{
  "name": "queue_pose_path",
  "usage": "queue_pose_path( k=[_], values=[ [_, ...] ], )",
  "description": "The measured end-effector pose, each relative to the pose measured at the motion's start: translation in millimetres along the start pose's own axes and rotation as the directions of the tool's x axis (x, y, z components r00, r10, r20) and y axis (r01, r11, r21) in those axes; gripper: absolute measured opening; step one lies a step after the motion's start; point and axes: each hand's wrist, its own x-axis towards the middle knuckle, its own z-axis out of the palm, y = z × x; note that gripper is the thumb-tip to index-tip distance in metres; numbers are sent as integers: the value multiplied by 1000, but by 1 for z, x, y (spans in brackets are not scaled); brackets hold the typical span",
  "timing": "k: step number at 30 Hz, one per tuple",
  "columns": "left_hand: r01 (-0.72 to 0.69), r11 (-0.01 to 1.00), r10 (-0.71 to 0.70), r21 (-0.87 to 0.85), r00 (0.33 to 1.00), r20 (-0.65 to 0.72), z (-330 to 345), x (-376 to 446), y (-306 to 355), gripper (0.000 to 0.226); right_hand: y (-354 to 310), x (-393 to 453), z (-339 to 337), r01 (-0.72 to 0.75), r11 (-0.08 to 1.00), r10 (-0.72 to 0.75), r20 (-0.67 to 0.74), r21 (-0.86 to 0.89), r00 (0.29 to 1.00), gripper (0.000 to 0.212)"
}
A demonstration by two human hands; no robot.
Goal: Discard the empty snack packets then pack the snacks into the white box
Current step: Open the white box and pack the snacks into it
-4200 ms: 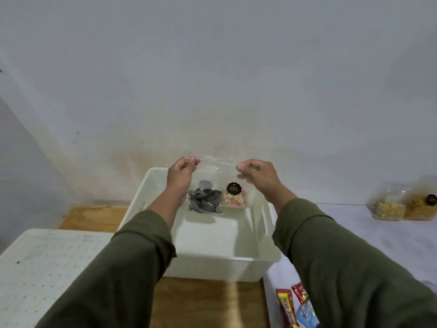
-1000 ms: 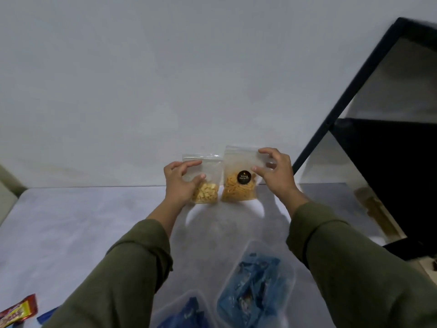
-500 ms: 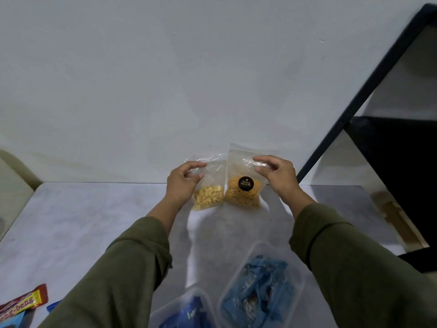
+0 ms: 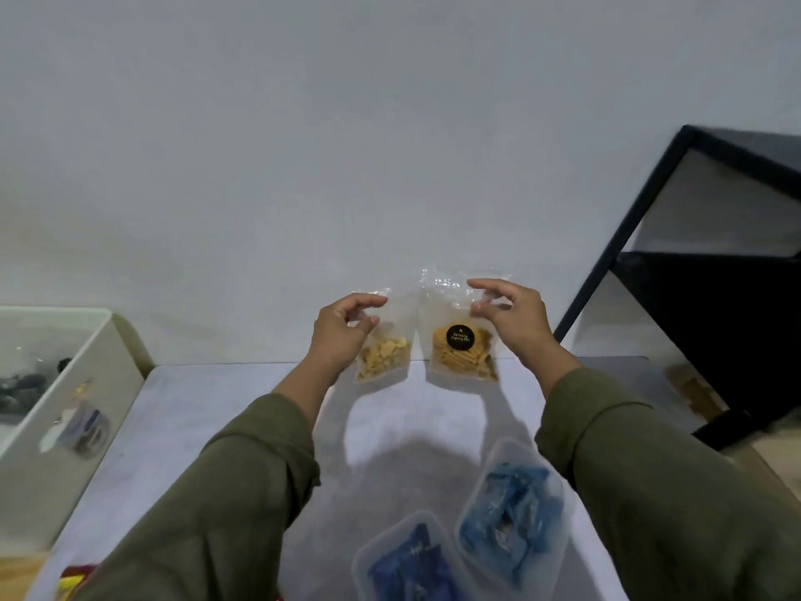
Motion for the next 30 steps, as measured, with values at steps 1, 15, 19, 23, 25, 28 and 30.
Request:
queue_pose_path(
  k=[1, 15, 19, 23, 25, 28, 30],
  values=[
    [-8, 1000, 8, -13, 1000, 10, -8, -3, 7, 33, -11, -5, 3, 12, 1000, -12, -7, 0, 1000, 35],
    [-61, 990, 74, -128, 992, 100, -226, -67, 89, 24, -183, -106, 135, 178, 984, -176, -59, 24, 983, 32],
    [-68, 988, 75, -136, 996, 45, -282, -76, 94, 25, -215, -115, 185, 215, 975, -215, 9, 57, 976, 32],
    [-75, 987, 67, -140, 996, -58, -330, -84, 91, 26, -236, -118, 240, 247, 965, -256, 104, 90, 961, 31],
    [-61, 990, 49, -130, 994, -99, -355, -90, 85, 26, -244, -121, 270, 248, 963, -261, 135, 109, 956, 31],
    [-39, 992, 23, -116, 991, -134, -395, -93, 74, 26, -250, -128, 314, 233, 961, -256, 156, 150, 954, 31],
    [-19, 993, 1, -115, 988, -152, -421, -93, 64, 26, -252, -134, 344, 213, 965, -240, 179, 154, 954, 31]
  ],
)
